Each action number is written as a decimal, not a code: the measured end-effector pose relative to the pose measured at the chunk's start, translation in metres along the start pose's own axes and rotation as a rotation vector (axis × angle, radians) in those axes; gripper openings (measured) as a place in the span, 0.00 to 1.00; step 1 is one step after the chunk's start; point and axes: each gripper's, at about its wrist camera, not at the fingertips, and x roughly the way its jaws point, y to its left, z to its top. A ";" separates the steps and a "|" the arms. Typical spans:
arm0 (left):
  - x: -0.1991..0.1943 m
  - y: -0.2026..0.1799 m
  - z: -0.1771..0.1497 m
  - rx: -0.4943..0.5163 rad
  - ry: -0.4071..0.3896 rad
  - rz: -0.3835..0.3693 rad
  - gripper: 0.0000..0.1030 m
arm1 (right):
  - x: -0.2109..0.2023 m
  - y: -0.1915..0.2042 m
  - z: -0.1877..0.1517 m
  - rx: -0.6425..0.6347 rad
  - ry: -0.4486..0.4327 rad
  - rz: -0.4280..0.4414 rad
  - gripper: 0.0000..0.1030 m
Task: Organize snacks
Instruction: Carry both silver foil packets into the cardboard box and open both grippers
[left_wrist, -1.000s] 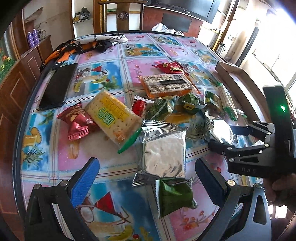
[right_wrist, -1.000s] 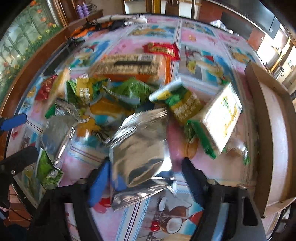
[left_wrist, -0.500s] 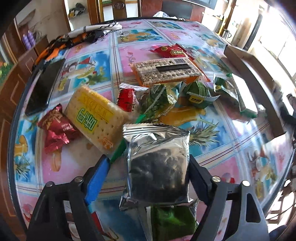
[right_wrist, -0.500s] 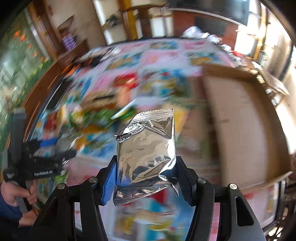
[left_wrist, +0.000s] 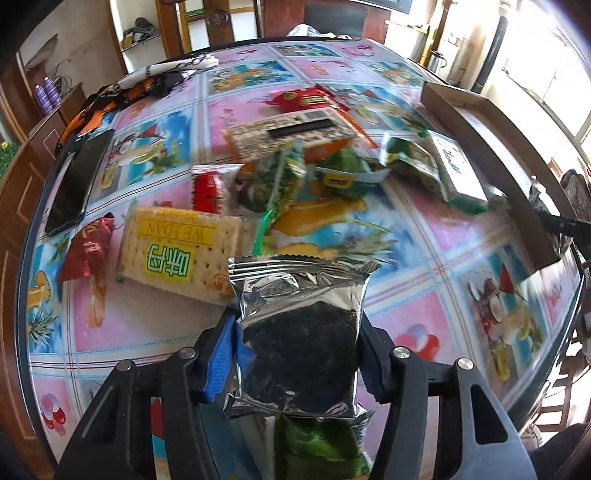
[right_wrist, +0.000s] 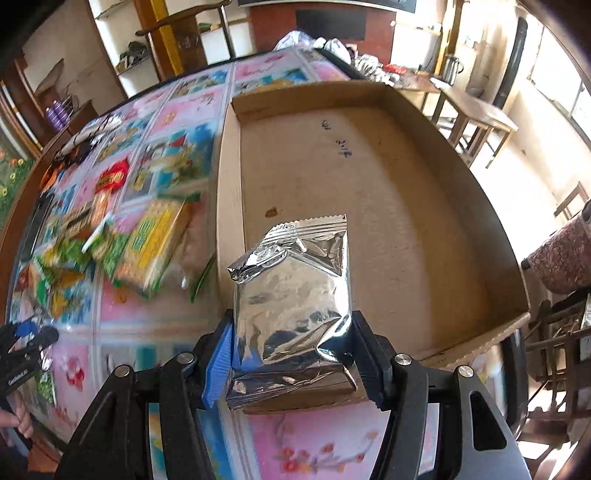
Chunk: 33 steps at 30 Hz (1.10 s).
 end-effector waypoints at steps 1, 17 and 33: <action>-0.001 -0.003 0.000 0.006 -0.002 -0.002 0.55 | -0.002 0.000 -0.006 0.002 0.011 0.015 0.61; -0.021 -0.043 0.025 0.077 -0.056 -0.038 0.54 | -0.051 -0.005 -0.028 -0.014 -0.059 0.074 0.62; -0.037 -0.101 0.080 0.095 -0.084 -0.194 0.54 | -0.059 -0.032 -0.011 -0.018 -0.082 0.072 0.62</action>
